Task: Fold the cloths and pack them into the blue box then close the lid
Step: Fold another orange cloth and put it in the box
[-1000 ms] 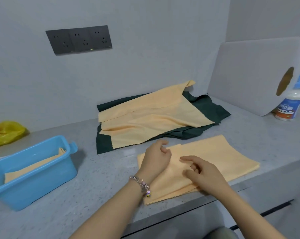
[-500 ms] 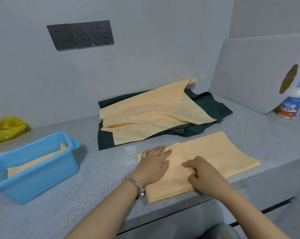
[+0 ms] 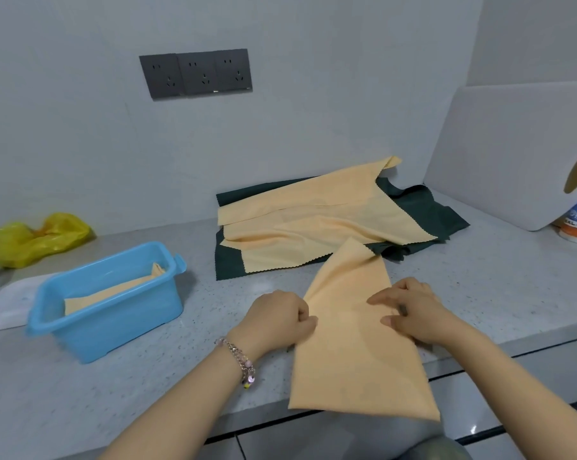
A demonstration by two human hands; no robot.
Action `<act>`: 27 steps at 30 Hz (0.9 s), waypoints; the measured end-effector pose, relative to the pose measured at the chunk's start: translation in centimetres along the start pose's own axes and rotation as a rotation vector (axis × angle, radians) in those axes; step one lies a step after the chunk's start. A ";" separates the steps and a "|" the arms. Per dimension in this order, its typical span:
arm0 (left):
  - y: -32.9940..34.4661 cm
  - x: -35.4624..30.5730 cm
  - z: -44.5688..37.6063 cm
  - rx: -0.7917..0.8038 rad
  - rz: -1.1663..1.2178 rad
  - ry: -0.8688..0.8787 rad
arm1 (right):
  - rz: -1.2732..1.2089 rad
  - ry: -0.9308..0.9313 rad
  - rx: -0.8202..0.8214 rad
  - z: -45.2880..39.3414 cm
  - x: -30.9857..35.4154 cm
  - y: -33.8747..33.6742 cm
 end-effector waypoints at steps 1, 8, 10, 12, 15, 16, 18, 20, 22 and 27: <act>-0.1 -0.3 -0.2 0.019 0.015 -0.018 | 0.015 0.014 -0.038 0.0 0.2 0.0; 1.0 -3.8 -3.1 -0.008 0.533 -0.291 | -0.110 0.063 -0.253 0.7 1.1 1.5; 1.9 -3.9 -3.2 -0.010 0.532 -0.359 | -0.192 0.034 -0.333 0.8 1.5 1.9; 2.5 -3.8 -3.1 -0.074 0.541 -0.399 | -0.295 0.051 -0.367 0.7 1.6 2.1; 3.0 -3.7 -3.5 -0.146 0.578 -0.427 | -0.366 0.208 -0.336 0.6 1.2 2.2; 3.1 -3.6 -3.6 -0.147 0.603 -0.448 | -0.368 0.245 -0.340 0.6 1.0 2.2; 3.1 -3.1 -4.1 -0.141 0.667 -0.499 | -0.359 0.277 -0.356 0.3 0.8 1.9; 3.4 -2.5 -4.5 -0.127 0.747 -0.551 | -0.357 0.297 -0.348 -0.1 0.8 1.8; 3.7 -2.2 -4.9 -0.126 0.816 -0.583 | -0.372 0.338 -0.337 -0.6 0.6 1.5; 4.0 -2.1 -5.2 -0.147 0.938 -0.666 | -0.450 0.450 -0.355 -1.9 0.6 1.3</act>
Point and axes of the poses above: each hand's wrist, its own z-axis away from the middle knuckle, its own y-axis out of the palm, x = y × z, the point moved 1 cm from there along -z, towards the middle knuckle, and after that the axes turned 14 degrees about -z, right-handed, at the moved point
